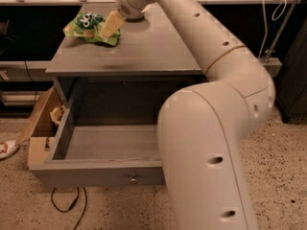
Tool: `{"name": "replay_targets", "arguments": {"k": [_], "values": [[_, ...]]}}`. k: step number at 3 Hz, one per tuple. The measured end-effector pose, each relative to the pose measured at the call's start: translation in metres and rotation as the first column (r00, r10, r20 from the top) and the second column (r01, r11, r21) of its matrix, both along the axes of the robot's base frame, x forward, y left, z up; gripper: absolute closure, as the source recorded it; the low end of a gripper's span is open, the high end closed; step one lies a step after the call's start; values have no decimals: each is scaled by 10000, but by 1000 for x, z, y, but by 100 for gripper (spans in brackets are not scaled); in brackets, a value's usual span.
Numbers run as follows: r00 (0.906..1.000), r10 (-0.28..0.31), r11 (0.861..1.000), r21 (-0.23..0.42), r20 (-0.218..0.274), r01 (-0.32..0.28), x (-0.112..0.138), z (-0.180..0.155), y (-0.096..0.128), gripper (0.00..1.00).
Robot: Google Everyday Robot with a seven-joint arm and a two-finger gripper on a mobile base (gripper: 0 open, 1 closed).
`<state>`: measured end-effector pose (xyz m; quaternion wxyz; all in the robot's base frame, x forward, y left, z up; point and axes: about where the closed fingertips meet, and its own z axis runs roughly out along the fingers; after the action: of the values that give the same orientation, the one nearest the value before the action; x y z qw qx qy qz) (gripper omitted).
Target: Place green rice chip bag into top drawer
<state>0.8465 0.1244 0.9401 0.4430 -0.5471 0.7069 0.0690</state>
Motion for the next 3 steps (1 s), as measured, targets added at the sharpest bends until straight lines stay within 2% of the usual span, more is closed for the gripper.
{"name": "replay_targets", "arguments": {"k": [1, 3], "values": [[9997, 216, 9998, 42, 101, -216, 16, -13, 23, 0], [9995, 5, 9980, 630, 320, -25, 49, -32, 53, 0]]}}
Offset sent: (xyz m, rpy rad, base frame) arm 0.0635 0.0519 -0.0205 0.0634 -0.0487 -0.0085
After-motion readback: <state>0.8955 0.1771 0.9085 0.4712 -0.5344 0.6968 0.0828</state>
